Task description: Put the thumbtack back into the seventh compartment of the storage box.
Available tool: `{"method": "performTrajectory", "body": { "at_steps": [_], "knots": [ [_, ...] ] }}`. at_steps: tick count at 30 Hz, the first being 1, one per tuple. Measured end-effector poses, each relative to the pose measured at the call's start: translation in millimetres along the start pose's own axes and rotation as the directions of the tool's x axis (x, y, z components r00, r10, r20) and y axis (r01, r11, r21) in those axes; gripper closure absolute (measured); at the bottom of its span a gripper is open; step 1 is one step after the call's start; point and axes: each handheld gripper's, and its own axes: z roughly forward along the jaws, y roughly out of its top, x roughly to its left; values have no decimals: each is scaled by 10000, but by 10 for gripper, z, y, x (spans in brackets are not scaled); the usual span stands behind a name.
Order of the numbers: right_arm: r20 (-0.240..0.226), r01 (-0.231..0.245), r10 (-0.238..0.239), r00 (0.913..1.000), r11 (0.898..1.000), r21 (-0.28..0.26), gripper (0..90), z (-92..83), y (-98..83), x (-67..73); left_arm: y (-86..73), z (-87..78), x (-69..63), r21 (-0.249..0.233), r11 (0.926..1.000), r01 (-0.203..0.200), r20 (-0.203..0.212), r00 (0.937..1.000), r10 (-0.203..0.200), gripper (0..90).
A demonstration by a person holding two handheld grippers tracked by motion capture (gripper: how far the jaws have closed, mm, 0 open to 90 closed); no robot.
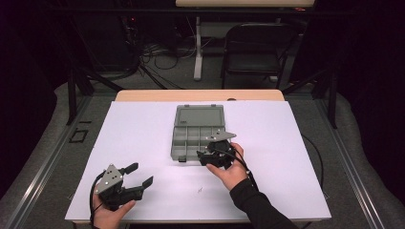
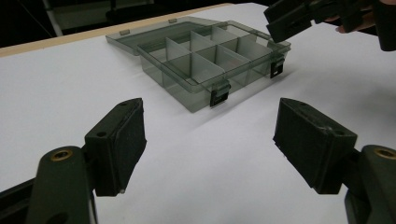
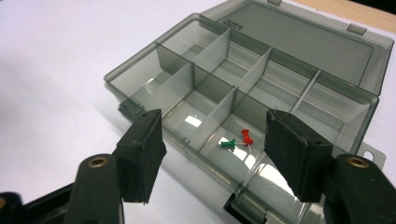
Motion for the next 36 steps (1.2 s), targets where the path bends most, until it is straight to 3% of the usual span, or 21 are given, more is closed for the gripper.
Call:
{"method": "performTrajectory", "body": {
  "at_steps": [7, 18, 36],
  "knots": [
    [-174, 282, -290, 9994, 9985, -464, 339, -174, -134, 91, -2, 5, -2, 33, 10000, -28, 15, 10000, 28, 245],
    [-338, 135, -175, 9993, 9933, -1151, 330, -359, -358, 140, -8, 16, -7, 58, 10000, 35, 1, 10000, -35, 245],
    [-142, -5, -16, 9999, 9889, -1487, 325, -514, -720, 165, -16, 28, -1, 119, 9999, 34, -59, 10000, -33, 245]
  ]
}}
